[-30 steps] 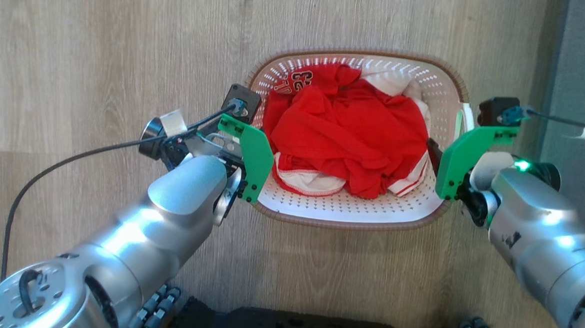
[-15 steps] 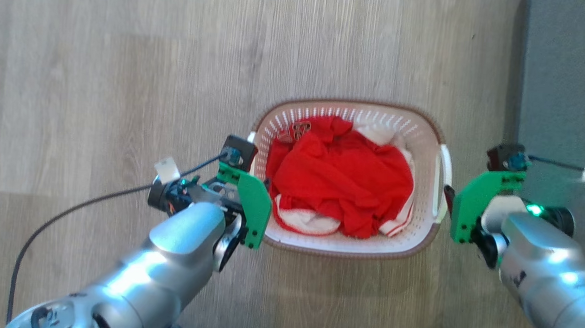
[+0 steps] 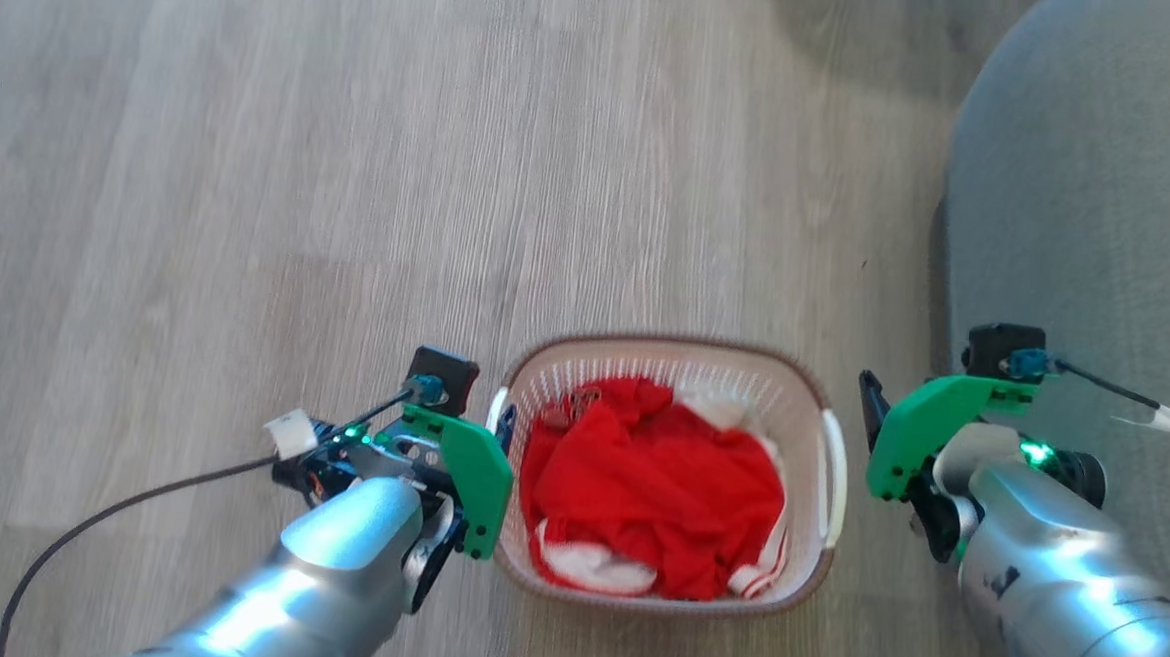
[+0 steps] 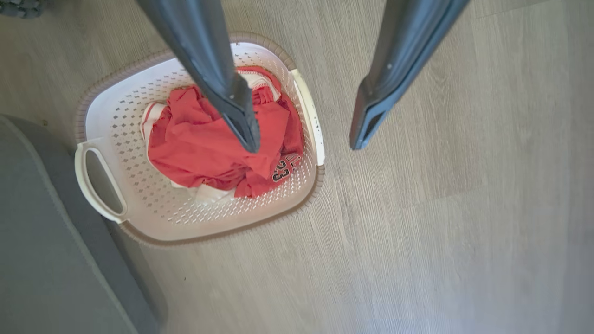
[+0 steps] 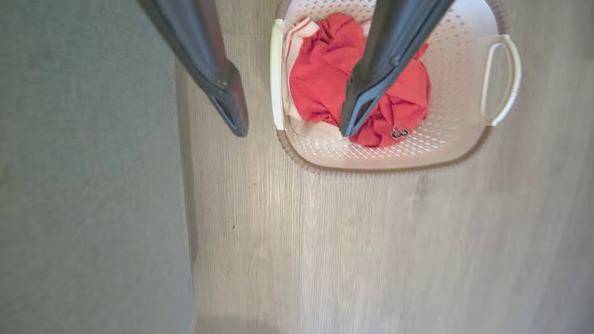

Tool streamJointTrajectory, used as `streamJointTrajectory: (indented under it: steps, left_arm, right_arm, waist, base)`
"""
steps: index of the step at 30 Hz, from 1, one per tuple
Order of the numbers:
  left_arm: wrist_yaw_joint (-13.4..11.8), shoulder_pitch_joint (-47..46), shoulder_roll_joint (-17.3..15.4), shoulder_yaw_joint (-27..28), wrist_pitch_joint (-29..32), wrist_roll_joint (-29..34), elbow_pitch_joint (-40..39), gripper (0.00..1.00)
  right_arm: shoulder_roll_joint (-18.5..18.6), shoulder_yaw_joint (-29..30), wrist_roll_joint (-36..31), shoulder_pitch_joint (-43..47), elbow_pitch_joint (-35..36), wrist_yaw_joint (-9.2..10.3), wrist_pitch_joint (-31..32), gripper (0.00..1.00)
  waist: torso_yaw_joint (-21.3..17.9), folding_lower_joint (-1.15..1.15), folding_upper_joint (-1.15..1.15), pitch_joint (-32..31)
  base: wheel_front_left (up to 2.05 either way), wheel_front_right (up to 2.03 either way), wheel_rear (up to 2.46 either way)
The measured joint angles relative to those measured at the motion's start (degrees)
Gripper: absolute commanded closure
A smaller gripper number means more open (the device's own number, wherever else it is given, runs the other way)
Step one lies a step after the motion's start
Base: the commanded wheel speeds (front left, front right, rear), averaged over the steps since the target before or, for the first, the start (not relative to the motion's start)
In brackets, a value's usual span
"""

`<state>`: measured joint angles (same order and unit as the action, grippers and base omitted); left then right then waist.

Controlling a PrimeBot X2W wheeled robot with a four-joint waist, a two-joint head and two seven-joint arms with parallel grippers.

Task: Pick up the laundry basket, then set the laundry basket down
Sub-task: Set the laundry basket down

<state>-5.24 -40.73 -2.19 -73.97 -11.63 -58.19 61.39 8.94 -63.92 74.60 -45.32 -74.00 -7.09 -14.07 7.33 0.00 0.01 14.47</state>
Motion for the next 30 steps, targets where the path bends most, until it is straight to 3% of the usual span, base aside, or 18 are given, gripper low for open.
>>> streamJointTrajectory:
  steps: [7, 8, 12, 17, 21, 26, 30]
  left_arm:
    - [-0.8, 1.0, 0.0, 1.9, -2.4, -0.9, 0.1, 0.00]
    - [-2.2, 0.8, 0.0, 5.2, -2.6, 1.1, -1.7, 0.00]
    - [-6.2, 1.1, -1.0, 14.4, -2.6, 10.4, -9.1, 0.00]
    - [-8.9, 7.3, -3.3, 28.3, -2.7, 22.7, -22.0, 0.00]
    - [-8.9, 15.6, -3.2, 37.2, -2.8, 31.6, -31.5, 0.00]
    - [-8.1, 22.5, -2.2, 47.0, -2.8, 40.6, -43.4, 0.00]
    - [-7.1, 28.1, -1.2, 51.1, -2.9, 46.0, -50.4, 0.00]
  right_arm:
    - [2.4, 13.1, -6.9, 0.0, 7.6, 0.00, 0.0, 0.00]
    - [4.2, 19.5, -12.3, 0.6, 12.3, 0.00, -0.1, 0.00]
    - [5.9, 34.8, -27.3, 6.5, 23.9, 0.00, -0.2, 0.00]
    - [1.7, 49.4, -43.0, 19.5, 38.3, 0.00, -0.2, 0.00]
    - [-2.2, 54.4, -49.7, 25.9, 48.1, 0.00, -0.2, 0.00]
    - [-3.2, 58.6, -54.7, 29.4, 59.3, 0.00, -0.3, 0.00]
    - [-4.1, 60.5, -56.8, 33.4, 65.1, 0.00, -0.5, 0.00]
  waist:
    - [-0.8, 0.00, 0.00, -6.2]
    - [-1.0, 0.00, 0.00, -7.9]
    - [-1.4, 0.00, 0.00, -10.2]
    - [-1.7, 0.00, 0.00, -12.2]
    - [-1.7, 0.00, 0.00, -13.4]
    - [-2.0, 0.00, -0.01, -13.9]
    - [-1.9, 0.00, -0.01, -14.0]
  base:
    - [0.00, 0.00, 0.00]
    - [0.00, 0.00, 0.00]
    - [0.00, 0.00, 0.00]
    - [0.00, 0.00, 0.00]
    - [0.00, 0.00, 0.00]
    - [0.00, 0.00, 0.00]
    - [0.00, 0.00, 0.00]
